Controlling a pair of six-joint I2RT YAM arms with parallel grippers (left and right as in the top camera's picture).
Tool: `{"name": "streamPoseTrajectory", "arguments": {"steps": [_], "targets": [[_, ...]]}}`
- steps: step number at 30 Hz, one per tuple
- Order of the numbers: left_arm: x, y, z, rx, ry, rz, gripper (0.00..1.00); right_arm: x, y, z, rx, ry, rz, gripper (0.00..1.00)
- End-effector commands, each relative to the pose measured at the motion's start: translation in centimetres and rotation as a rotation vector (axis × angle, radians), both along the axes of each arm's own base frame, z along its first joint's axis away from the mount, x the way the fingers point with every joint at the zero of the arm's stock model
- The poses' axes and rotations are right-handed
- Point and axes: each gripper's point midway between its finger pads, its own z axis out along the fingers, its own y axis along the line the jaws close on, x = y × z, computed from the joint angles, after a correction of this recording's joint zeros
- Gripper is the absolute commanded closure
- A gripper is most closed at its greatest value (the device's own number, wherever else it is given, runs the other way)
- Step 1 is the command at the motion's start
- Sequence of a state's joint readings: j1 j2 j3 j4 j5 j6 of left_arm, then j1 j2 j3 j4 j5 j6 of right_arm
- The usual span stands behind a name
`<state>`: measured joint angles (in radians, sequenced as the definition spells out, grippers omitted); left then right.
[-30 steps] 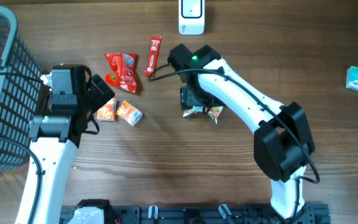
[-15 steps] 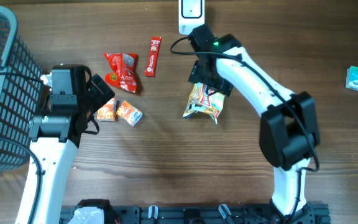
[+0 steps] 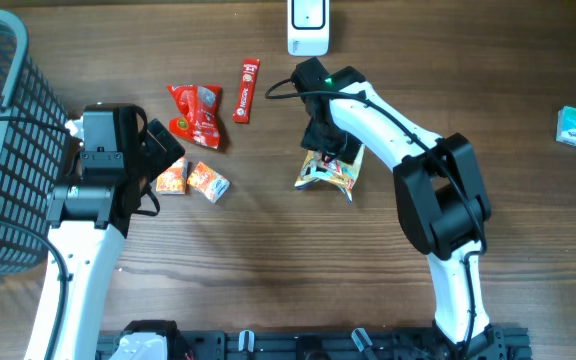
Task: Scan the item barcode
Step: 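Lift and turn the snack bag with the right gripper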
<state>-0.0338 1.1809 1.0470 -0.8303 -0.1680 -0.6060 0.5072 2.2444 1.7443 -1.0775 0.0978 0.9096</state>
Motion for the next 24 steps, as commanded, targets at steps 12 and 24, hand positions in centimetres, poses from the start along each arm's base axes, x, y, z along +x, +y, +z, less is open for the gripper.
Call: {"name": "streamPoseTrajectory", "arguments": {"steps": [12,24], "targets": [[0.1,0.3,0.3,0.025,-0.007,-0.002,0.0,2.1,1.1,3.7,0.298,-0.01,0.257,0.96],[0.1,0.3,0.3,0.024,-0.006,-0.003,0.0,1.0,4.7,11.8,0.948,-0.1,0.605,0.96]]}}
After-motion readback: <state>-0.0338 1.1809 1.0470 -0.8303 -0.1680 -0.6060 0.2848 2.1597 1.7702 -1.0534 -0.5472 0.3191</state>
